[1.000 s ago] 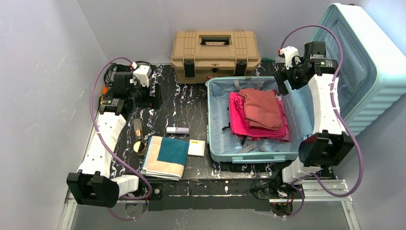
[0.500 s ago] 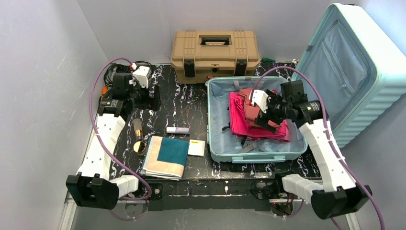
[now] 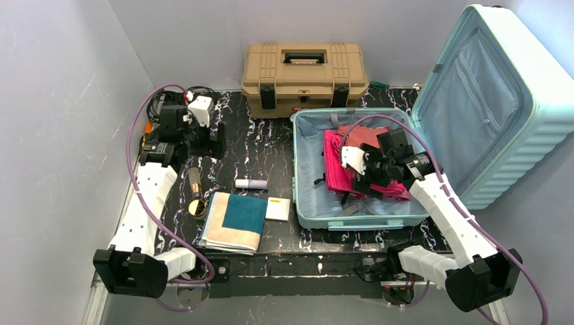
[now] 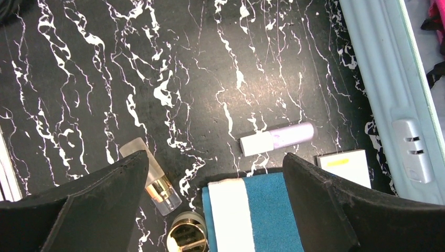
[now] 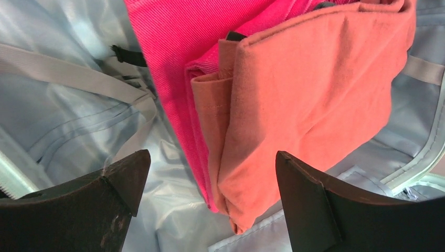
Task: Pack the luggage
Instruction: Pick up the clothes at the center of the board.
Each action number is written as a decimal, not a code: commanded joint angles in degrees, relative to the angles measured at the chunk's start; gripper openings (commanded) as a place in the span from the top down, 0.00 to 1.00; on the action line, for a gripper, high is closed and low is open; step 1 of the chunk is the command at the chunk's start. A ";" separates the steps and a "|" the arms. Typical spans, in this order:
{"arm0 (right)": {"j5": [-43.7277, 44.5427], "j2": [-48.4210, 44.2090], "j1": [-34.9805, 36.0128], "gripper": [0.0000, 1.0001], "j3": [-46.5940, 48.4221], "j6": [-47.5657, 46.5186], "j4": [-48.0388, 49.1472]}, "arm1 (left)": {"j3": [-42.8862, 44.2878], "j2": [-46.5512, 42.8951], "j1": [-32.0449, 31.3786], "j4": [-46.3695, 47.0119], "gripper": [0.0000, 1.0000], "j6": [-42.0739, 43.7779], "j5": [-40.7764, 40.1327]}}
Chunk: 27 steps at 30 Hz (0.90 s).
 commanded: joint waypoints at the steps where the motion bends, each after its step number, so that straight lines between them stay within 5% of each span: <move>1: 4.41 -1.42 0.54 0.05 -2.27 -0.12 7.38 | -1.41 -1.74 0.29 -0.80 0.02 0.70 -0.52; 6: 5.14 -1.19 0.63 0.21 -3.65 -0.21 10.44 | -1.80 -1.60 0.30 -0.61 0.02 0.78 -0.86; 20: 3.47 -0.55 1.97 0.42 -6.86 -0.19 13.86 | -2.93 -1.74 0.28 -0.10 0.02 1.38 -1.56; 27: 2.82 -0.38 2.16 0.76 -5.50 -0.19 13.29 | -3.57 -1.49 0.33 0.53 0.02 1.14 -1.31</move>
